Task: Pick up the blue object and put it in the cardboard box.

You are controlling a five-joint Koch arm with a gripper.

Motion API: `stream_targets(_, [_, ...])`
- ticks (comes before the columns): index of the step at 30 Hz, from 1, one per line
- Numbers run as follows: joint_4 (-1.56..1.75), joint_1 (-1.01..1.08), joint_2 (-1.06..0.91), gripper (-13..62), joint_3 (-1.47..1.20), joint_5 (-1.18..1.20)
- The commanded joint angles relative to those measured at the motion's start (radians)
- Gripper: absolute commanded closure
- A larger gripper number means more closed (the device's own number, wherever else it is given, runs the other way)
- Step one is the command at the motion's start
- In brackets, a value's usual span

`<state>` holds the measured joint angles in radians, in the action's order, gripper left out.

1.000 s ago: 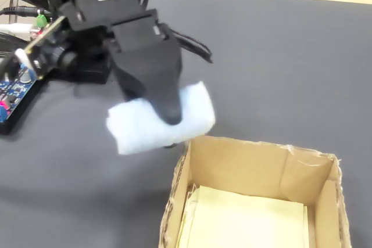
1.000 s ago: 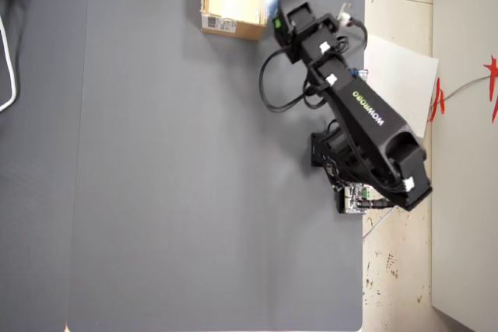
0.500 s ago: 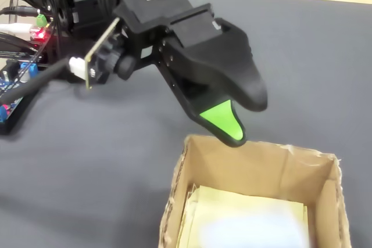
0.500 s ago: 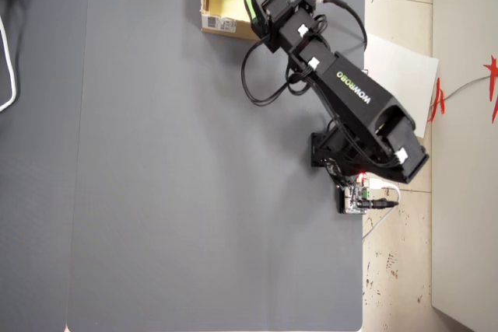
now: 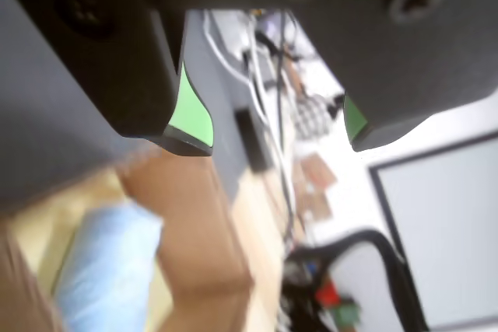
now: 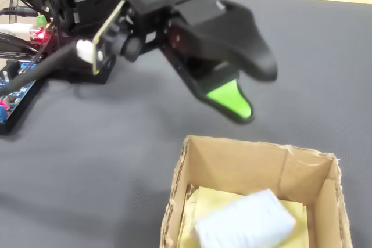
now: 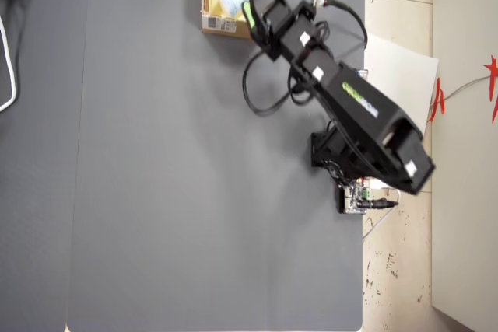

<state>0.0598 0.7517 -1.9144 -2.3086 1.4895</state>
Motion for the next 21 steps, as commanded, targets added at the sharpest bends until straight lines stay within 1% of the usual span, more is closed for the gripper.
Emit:
stream_targets(1, [0.015, -0.052, -0.084, 16.3, 0.012, 0.038])
stream_targets(6, [-0.021, -0.153, -0.204, 16.3, -0.077, 0.038])
stream_targets(21, [-0.060, -0.457, -0.449, 15.7, -0.394, 0.057])
